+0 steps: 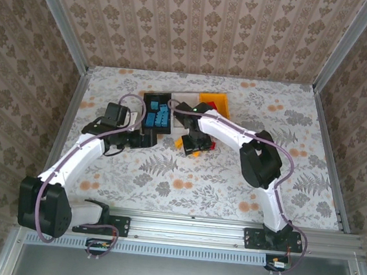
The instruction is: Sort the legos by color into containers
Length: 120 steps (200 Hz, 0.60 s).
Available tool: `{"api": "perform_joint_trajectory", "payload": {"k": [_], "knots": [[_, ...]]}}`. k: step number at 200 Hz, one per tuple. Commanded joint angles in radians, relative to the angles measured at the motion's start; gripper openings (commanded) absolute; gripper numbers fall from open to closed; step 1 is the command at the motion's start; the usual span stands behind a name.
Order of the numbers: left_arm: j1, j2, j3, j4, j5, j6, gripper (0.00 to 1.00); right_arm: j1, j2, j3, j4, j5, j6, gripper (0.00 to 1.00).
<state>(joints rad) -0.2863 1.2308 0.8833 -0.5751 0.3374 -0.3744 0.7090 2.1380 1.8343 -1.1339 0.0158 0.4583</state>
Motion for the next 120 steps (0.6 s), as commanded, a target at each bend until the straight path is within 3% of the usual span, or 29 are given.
{"api": "perform_joint_trajectory", "payload": {"k": [1,56,120], "knots": [[0.007,0.013,0.008,0.012,0.005,-0.011,1.00,-0.035,-0.049,0.073,-0.003,-0.112,0.049,0.47],[0.019,-0.009,0.010,-0.015,0.002,0.013,1.00,-0.155,0.051,0.224,0.143,-0.374,0.238,0.47],[0.041,-0.071,-0.030,-0.047,0.015,0.038,1.00,-0.232,0.213,0.391,0.211,-0.428,0.342,0.47]]}}
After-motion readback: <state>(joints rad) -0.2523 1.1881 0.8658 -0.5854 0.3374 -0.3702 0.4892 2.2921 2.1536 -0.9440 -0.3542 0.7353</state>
